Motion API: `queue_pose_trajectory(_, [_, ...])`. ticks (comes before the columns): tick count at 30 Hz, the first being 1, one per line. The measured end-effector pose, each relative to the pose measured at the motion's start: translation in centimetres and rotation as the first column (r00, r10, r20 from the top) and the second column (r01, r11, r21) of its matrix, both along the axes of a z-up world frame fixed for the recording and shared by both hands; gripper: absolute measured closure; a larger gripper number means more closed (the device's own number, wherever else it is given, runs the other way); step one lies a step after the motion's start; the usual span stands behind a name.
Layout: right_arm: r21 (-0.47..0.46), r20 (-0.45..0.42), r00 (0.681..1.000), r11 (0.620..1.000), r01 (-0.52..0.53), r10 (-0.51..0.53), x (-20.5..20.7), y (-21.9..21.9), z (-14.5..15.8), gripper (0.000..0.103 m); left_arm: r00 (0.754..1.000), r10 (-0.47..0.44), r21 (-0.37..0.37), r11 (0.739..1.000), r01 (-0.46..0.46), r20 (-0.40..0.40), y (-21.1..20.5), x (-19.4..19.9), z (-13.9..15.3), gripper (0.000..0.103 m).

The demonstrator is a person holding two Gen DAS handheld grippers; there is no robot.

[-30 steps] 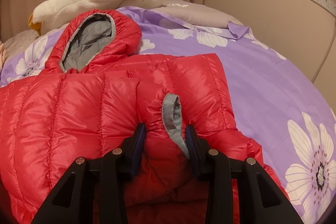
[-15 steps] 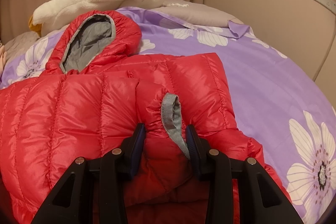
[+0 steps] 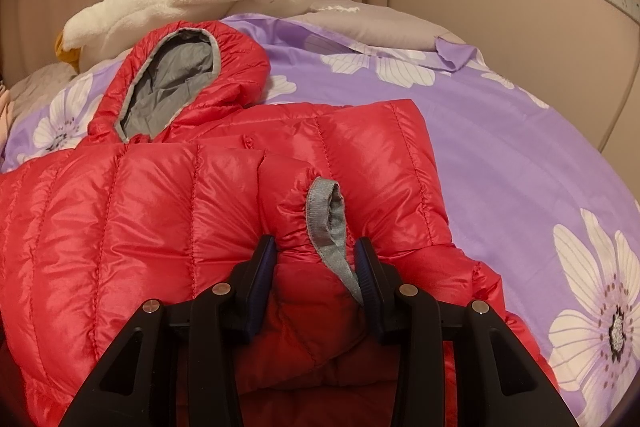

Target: Fold large clothes

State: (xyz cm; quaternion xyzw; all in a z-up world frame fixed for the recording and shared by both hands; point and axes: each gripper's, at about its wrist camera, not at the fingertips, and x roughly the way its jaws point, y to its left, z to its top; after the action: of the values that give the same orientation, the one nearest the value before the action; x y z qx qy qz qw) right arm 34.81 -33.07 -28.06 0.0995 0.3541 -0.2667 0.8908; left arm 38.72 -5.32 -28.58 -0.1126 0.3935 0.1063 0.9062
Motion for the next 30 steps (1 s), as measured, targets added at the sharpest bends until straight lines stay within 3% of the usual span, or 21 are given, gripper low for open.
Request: queue_pose_trajectory(30, [0.006, 0.002, 1.000, 1.000, 0.000, 0.000, 0.08, -0.10, -0.11, 0.063, 1.000, 0.007, -0.013, 1.000, -0.007, 0.000, 0.33, 0.00, -0.21, 0.038])
